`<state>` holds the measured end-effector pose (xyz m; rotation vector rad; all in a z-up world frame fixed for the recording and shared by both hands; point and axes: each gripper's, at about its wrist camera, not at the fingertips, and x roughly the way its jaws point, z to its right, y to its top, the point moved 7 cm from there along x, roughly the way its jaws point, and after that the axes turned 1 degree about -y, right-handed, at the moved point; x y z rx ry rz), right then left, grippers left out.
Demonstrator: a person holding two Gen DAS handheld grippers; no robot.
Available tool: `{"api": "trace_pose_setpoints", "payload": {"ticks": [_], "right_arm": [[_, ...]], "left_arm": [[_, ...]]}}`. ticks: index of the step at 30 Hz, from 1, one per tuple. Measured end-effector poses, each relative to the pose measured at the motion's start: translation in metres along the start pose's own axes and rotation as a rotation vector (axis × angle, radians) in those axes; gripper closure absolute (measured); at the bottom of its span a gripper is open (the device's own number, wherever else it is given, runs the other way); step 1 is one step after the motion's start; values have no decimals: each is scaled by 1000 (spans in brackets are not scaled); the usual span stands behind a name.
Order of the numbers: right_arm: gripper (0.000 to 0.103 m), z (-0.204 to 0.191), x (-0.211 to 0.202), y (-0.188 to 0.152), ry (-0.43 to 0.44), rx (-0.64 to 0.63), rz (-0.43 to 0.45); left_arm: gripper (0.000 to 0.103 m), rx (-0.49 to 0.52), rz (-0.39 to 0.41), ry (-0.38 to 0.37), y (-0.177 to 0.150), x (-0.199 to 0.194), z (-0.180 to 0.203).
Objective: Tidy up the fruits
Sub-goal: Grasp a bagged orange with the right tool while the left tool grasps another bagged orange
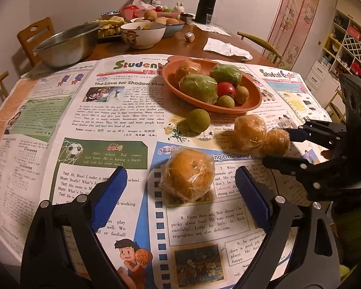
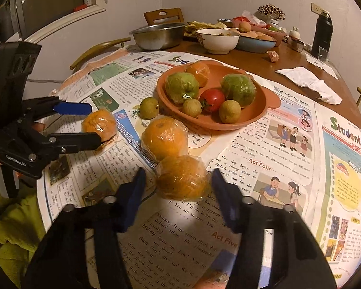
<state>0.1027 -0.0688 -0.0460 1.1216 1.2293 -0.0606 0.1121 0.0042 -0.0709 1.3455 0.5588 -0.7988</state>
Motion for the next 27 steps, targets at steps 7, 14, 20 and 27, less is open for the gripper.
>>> {"api": "trace_pose_setpoints", "payload": {"ticks": [7,14,20,27], "right_arm": [[65,5,-1,-1,0,4,13],[65,16,-12,-4,12,51,37],[65,23,-21,-3,5,74,61],[65,27,-28,0,4,87,81]], "left_arm": [[30,5,-10,-9,0,4,3],[46,15,-16,-28,1,12,7],[68,24,-20,-49,4,13,9],[68,19,-7,-65,11,7,8]]}}
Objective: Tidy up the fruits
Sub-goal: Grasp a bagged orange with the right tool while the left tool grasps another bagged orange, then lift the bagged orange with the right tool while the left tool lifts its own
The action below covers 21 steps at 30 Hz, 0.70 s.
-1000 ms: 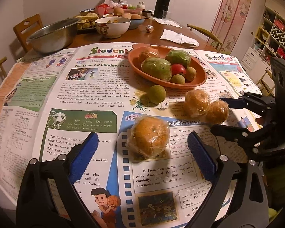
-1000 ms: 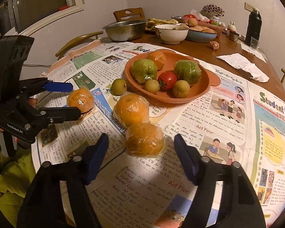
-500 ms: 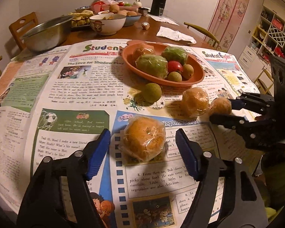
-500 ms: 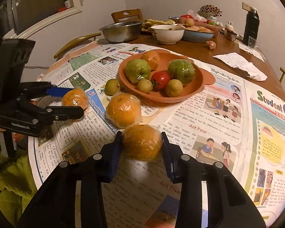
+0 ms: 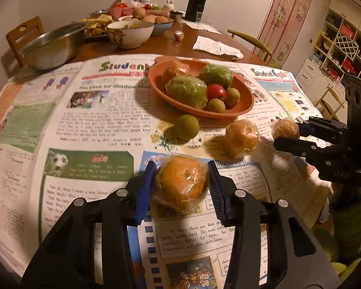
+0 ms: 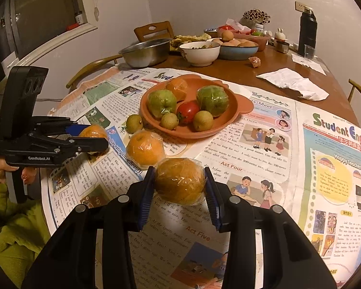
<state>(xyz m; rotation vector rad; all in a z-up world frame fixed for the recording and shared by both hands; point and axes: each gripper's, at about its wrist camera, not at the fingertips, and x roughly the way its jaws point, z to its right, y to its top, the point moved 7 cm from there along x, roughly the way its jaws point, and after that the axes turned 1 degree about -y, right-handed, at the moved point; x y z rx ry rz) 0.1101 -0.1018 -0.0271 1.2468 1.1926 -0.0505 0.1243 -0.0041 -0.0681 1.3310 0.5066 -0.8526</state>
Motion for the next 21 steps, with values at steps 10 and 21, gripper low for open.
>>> {"api": "trace_pose_setpoints", "payload": {"ticks": [10,21], "right_arm": [[65,6,-12,18,-5,-9,38],[65,19,-15,53,-31,-38,90]], "left_arm": [[68,16,71,12,36,-18,-4],[68,47,98,13,76,-10,-1]]}}
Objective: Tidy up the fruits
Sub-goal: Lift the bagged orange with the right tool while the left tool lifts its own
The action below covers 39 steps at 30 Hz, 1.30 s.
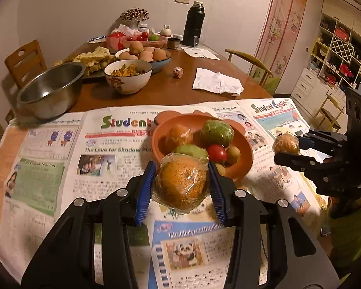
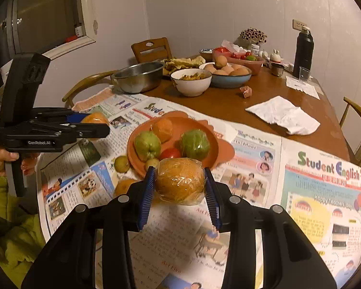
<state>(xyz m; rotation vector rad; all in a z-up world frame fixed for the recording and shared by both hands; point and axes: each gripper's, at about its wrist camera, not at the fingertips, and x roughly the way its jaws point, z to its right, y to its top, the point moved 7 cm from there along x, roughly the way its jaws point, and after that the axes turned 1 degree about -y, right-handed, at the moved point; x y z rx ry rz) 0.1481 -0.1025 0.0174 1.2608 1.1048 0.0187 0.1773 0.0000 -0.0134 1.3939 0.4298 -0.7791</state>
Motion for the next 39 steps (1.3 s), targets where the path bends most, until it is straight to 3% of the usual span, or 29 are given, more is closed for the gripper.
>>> {"api": "trace_pose_setpoints", "payload": {"ticks": [20,39], "right_arm": [[65,12,27,7,17,16,-21],[65,23,42,9,-6,10,-42]], "left_arm": [[68,7,-69,15,25,52,-13],[68,17,-85,12,30,68,-11]]}}
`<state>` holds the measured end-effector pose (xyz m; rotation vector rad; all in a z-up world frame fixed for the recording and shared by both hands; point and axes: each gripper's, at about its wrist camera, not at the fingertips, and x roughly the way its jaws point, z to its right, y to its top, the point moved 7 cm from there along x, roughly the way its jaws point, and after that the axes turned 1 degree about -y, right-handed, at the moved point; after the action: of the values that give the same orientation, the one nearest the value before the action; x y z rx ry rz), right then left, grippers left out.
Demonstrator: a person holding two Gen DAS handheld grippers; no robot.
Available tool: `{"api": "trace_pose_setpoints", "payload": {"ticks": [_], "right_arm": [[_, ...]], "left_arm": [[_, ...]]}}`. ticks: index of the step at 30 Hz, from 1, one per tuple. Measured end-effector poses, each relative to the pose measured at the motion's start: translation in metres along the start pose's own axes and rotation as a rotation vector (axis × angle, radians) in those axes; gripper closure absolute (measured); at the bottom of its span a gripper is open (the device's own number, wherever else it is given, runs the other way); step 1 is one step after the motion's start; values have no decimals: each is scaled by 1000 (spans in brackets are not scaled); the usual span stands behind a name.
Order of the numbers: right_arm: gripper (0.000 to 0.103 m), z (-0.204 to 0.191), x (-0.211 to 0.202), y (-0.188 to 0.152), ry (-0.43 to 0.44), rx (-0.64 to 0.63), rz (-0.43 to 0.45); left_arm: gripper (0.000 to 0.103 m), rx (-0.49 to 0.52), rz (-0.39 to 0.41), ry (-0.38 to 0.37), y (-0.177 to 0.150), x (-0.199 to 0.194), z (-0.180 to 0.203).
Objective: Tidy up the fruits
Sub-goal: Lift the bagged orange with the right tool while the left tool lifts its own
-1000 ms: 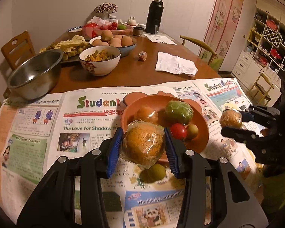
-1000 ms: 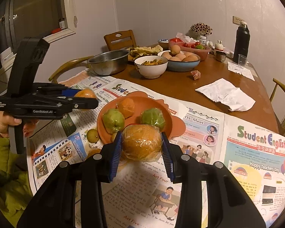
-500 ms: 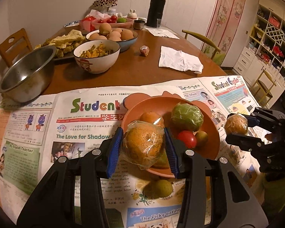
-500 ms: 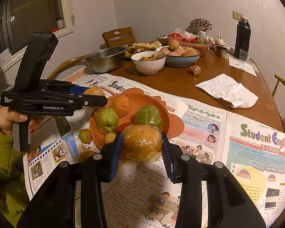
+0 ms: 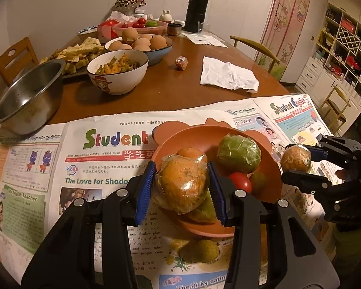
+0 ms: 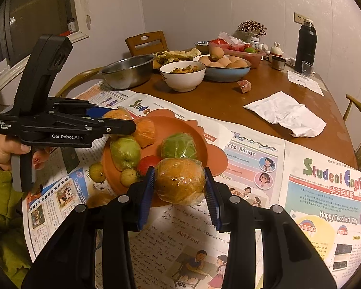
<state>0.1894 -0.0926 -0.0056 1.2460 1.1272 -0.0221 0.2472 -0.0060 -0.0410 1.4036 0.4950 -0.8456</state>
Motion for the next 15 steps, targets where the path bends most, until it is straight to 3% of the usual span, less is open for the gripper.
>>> {"api": "trace_pose_setpoints", "payload": {"ticks": [15], "right_arm": [[65,0,11,6,-6,-13,-15]], "left_arm": [[68,5,-6,-17,8,11,4]]}}
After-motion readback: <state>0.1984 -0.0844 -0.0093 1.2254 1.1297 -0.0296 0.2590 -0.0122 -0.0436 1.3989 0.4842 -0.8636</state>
